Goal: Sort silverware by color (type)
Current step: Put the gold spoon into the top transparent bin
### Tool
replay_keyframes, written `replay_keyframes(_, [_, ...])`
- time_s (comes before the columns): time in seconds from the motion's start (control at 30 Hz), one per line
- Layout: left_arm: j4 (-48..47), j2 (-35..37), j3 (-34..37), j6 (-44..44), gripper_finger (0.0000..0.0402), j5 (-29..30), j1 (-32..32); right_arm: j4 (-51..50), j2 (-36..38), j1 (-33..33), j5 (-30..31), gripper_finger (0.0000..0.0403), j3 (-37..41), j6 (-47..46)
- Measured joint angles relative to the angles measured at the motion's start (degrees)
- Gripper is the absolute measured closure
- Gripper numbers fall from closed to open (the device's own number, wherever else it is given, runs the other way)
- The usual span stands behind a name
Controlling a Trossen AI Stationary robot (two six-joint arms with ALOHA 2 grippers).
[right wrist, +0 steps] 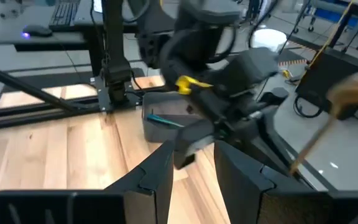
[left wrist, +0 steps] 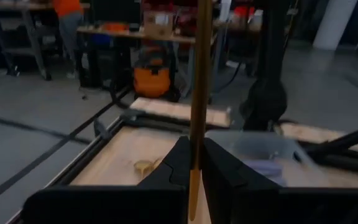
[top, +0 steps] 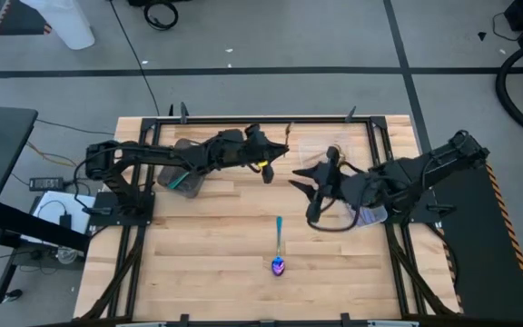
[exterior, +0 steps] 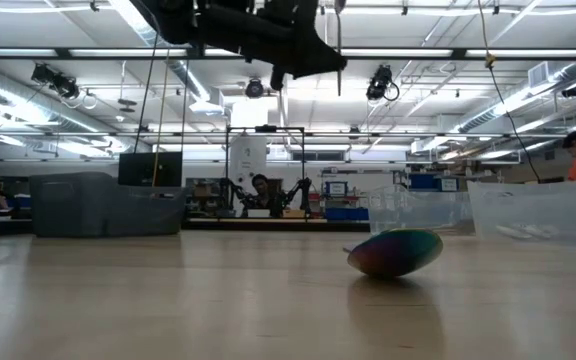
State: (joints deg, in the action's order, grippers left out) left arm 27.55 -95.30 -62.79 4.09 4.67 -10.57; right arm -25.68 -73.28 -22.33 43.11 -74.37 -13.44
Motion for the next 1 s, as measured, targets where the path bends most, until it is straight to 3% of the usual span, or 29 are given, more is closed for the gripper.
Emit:
replay_keyframes(0.5, [-21.56,-8.69,-15.03,-0.47,0.0374,-5.51,-2.92,-0.03,-0.63,-7.42,11.43,0.0277,3.10,-1.37])
replay_keyframes(0.73, [-26.45,-11.28,-19.38,-0.30,0.0374,-6.84,-4.59,0.17,-0.63,-9.85,14.94,0.0277,4.54,-1.62])
replay_keyframes(1.0, [-34.00,-15.37,-25.78,-0.52,0.0374,-9.17,-5.55,-1.36,-0.50,-12.64,24.62,0.0277,6.10,-1.34])
